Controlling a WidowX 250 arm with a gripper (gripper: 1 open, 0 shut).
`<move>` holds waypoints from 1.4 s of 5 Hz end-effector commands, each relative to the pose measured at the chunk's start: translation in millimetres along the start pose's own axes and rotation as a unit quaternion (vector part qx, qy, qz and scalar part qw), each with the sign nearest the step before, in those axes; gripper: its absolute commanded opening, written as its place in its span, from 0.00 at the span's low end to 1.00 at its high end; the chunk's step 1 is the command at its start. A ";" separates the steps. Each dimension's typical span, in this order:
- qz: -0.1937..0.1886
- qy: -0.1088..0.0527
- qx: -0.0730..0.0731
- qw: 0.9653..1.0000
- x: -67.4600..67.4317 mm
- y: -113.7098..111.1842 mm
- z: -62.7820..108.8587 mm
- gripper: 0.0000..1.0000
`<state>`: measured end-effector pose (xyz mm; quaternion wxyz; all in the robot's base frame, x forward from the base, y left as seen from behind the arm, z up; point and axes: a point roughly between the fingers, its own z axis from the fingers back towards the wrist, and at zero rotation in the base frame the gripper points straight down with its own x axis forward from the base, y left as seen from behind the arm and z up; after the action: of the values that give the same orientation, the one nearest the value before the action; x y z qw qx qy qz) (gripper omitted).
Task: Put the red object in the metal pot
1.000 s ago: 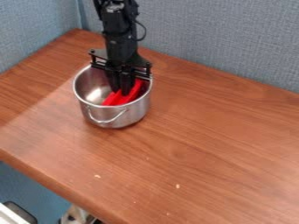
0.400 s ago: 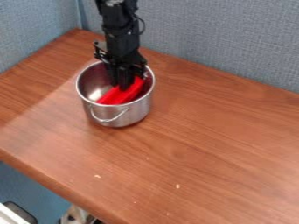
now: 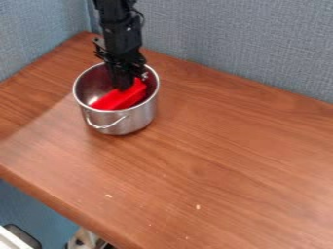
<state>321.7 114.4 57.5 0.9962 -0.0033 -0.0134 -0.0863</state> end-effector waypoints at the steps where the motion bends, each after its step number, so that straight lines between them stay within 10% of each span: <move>1: -0.009 -0.024 0.015 1.000 -2.4 2.1 28.8 1.00; 3: -0.006 -0.017 0.019 1.000 -16.8 8.3 24.4 1.00; 4: -0.028 -0.015 0.022 0.999 -10.0 9.0 26.3 0.00; 5: -0.050 -0.015 0.022 0.998 -3.1 10.6 28.9 1.00; 7: -0.037 -0.006 0.026 0.999 -4.4 -5.6 29.3 1.00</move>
<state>311.7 108.4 64.2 0.9927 0.0041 0.0071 -0.1206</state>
